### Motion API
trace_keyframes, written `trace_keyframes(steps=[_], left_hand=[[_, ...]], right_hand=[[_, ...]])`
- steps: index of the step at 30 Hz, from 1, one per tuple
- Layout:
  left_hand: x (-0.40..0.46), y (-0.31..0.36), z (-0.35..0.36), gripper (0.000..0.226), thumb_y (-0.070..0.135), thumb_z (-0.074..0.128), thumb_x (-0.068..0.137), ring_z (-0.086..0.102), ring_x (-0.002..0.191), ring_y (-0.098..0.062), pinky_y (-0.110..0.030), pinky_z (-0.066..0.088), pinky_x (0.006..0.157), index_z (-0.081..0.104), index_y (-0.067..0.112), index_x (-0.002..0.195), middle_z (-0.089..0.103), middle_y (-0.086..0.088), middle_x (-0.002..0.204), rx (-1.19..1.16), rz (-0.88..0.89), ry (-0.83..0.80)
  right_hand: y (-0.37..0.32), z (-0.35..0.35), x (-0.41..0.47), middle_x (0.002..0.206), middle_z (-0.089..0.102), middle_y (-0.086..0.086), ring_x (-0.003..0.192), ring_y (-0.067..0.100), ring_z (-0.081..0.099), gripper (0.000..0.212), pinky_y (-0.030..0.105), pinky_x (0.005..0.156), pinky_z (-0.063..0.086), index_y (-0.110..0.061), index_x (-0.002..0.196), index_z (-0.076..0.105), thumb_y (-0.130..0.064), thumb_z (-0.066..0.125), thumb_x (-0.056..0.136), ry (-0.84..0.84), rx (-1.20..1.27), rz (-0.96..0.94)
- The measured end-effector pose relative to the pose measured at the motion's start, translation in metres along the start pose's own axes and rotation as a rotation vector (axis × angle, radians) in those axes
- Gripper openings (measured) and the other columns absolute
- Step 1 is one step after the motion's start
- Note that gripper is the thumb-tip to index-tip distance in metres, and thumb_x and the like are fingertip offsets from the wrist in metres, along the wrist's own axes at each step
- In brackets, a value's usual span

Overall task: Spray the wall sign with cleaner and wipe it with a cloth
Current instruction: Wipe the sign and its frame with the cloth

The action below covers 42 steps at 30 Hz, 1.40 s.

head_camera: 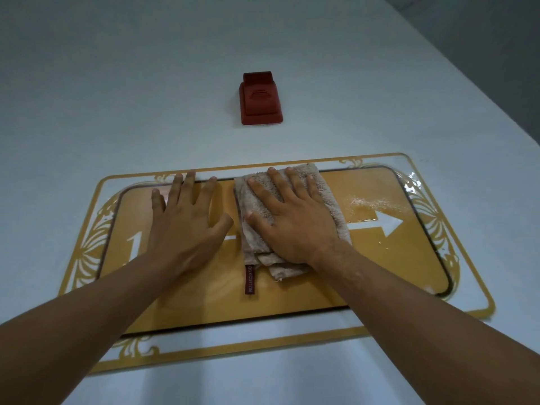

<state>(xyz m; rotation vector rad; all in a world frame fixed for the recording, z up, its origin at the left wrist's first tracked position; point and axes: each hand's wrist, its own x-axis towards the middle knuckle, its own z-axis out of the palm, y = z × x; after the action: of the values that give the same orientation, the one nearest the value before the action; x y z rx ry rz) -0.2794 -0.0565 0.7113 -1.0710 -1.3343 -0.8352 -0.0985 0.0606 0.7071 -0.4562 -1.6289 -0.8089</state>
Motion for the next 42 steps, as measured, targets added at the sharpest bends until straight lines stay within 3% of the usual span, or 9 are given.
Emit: trace_keyframes(steps=[21,42], left_hand=[[-0.002,0.06,0.014,0.089,0.071,0.011,0.083,-0.002,0.159,-0.026,-0.059,-0.003,0.123,0.017,0.03,0.162,0.005,-0.009,0.173,0.0,0.037,-0.003],[-0.008,0.106,0.021,0.09,0.066,0.016,0.082,0.0,0.159,-0.029,-0.058,0.0,0.125,0.014,0.025,0.162,0.006,-0.012,0.173,0.049,-0.083,-0.03]], right_hand=[[0.037,-0.01,-0.017,0.169,-0.006,-0.004,0.154,0.02,-0.015,0.069,0.05,0.122,-0.01,-0.045,0.157,-0.001,-0.071,0.011,0.094,-0.003,0.008,0.012],[0.114,-0.03,-0.051,0.169,-0.004,-0.003,0.154,0.02,-0.014,0.069,0.048,0.122,-0.015,-0.045,0.157,-0.001,-0.071,0.009,0.094,-0.011,-0.004,0.028]])
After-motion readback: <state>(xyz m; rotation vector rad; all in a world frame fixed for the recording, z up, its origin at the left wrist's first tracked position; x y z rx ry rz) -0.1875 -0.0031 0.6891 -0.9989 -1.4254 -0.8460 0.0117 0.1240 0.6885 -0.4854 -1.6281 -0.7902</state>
